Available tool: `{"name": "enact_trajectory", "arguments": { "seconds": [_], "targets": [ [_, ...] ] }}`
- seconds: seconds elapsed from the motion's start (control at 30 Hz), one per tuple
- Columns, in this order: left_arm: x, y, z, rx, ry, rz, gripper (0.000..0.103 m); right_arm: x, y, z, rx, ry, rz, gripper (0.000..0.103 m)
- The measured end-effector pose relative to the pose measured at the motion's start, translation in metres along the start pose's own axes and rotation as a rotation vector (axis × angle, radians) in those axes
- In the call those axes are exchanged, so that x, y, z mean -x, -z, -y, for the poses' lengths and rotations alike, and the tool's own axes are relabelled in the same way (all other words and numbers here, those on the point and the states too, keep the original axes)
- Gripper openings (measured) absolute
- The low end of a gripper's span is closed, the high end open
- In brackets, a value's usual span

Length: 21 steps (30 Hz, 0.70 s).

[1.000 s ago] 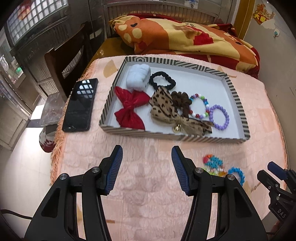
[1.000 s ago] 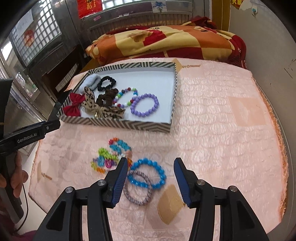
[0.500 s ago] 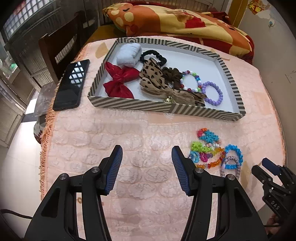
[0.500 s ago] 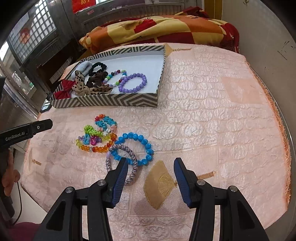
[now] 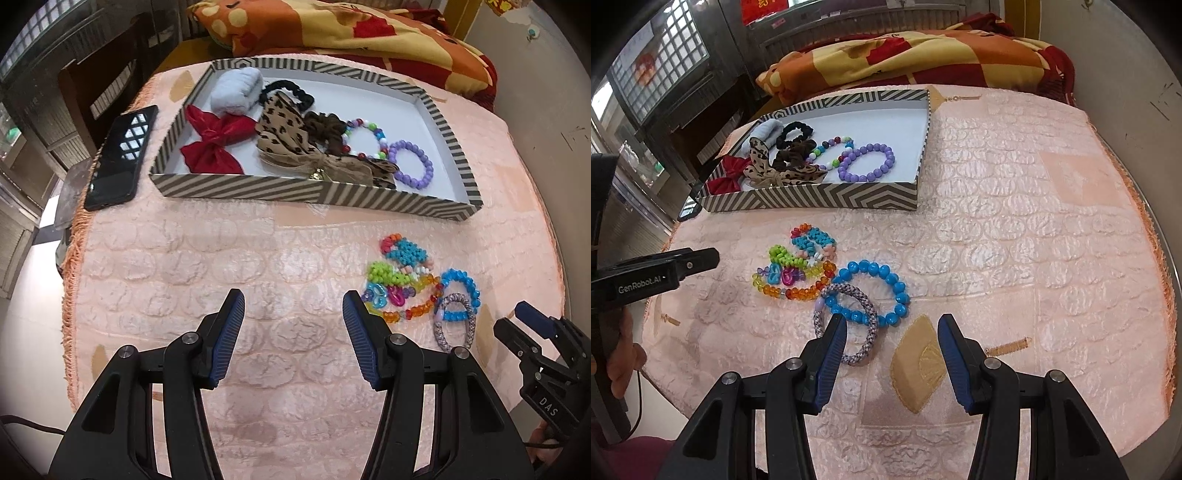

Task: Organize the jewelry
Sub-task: 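Withdraw both open tools from the tray toward the remaining bracelets, then grasp the multicolour charm bracelet with the left tool while the right grasps the blue bead bracelet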

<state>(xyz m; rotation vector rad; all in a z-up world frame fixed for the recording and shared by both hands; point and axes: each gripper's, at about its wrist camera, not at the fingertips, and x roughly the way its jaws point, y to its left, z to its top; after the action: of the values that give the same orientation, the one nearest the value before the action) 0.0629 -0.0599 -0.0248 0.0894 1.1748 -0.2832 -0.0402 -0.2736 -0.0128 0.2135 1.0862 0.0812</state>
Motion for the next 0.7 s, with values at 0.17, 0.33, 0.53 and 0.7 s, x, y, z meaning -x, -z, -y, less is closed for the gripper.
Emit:
{"name": "enact_trajectory", "arguments": {
  "seconds": [0.17, 0.33, 0.53, 0.7],
  "targets": [
    [-0.009, -0.001, 0.015, -0.036, 0.037, -0.019, 0.056, 0.004, 0.004, 0.006, -0.021, 0.002, -0.004, 0.049],
    [-0.022, -0.004, 0.033, -0.112, 0.072, -0.034, 0.056, 0.009, 0.007, 0.012, -0.045, 0.008, -0.002, 0.049],
    [-0.044, -0.012, 0.048, -0.194, 0.091, -0.055, 0.056, 0.011, 0.010, 0.021, -0.084, 0.003, -0.009, 0.049],
    [-0.058, -0.018, 0.061, -0.264, 0.097, -0.063, 0.056, 0.009, 0.010, 0.027, -0.111, 0.010, -0.012, 0.049]
  ]
}}
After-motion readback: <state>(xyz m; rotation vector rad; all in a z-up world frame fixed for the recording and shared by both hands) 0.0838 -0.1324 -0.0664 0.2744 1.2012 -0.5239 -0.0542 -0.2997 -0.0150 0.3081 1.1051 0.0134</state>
